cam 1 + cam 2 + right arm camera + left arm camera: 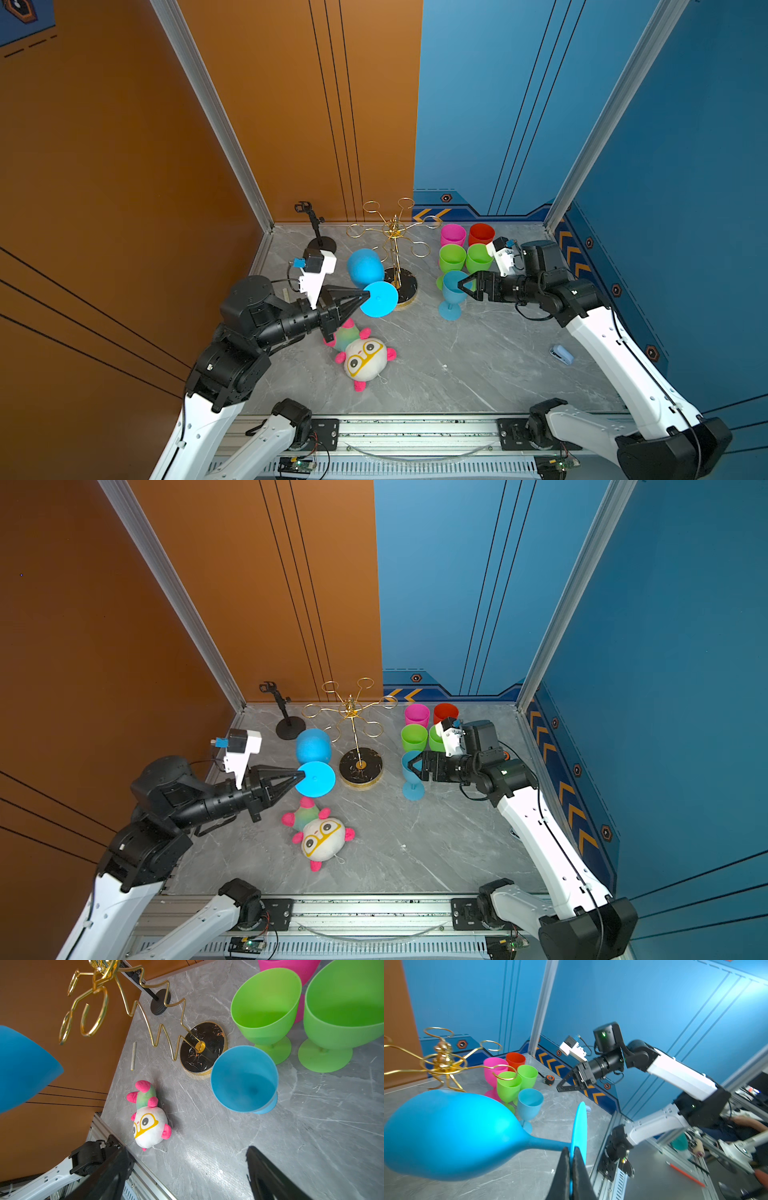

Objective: Take the wine glass off the wine glass rack

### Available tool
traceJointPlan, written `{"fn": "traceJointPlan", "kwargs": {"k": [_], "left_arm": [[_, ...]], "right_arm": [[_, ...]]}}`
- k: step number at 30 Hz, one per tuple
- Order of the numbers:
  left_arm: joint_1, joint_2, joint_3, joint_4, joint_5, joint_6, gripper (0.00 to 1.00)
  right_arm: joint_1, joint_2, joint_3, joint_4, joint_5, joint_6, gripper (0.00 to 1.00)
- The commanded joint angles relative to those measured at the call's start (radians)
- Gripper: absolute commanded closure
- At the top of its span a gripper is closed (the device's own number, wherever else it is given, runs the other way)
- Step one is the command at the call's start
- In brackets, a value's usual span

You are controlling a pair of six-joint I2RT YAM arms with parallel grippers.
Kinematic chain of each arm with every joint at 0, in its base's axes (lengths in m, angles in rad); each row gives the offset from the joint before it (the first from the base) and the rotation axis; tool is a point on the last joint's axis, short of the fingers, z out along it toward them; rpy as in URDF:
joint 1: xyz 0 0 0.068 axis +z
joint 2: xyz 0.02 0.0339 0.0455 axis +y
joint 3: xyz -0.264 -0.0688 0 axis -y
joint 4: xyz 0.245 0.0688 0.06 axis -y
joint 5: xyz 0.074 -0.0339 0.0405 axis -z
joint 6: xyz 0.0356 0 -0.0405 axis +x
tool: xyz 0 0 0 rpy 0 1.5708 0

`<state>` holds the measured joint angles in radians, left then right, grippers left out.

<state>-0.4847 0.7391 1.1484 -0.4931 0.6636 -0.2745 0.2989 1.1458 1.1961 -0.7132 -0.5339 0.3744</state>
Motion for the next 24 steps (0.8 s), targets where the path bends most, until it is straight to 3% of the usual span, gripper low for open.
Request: {"fn": "traceJointPlan", "kwargs": {"k": [1, 6, 9, 18, 24], "left_arm": [[-0.112, 0.008, -0.032, 0.004, 0.033, 0.09, 1.0], [-0.331, 0.042, -0.088, 0.004, -0.007, 0.242, 1.0], [-0.437, 0.054, -0.111, 0.003, -0.102, 0.365, 1.0], [-0.641, 0.058, -0.269, 0.006, -0.558, 0.744, 1.0], [-0.77, 0.055, -0.342, 0.047, -0.891, 0.984, 1.0]], "right_arm": [[-0.006, 0.012, 0.04, 0.015, -0.037, 0.033, 0.11], [-0.006, 0.051, 0.062, 0.003, -0.066, 0.05, 0.13], [-0.007, 0.075, 0.09, -0.013, -0.082, 0.055, 0.14], [0.001, 0.166, 0.19, -0.084, -0.165, 0.044, 0.17], [0.069, 0.228, 0.243, -0.168, -0.179, -0.018, 0.2]]}}
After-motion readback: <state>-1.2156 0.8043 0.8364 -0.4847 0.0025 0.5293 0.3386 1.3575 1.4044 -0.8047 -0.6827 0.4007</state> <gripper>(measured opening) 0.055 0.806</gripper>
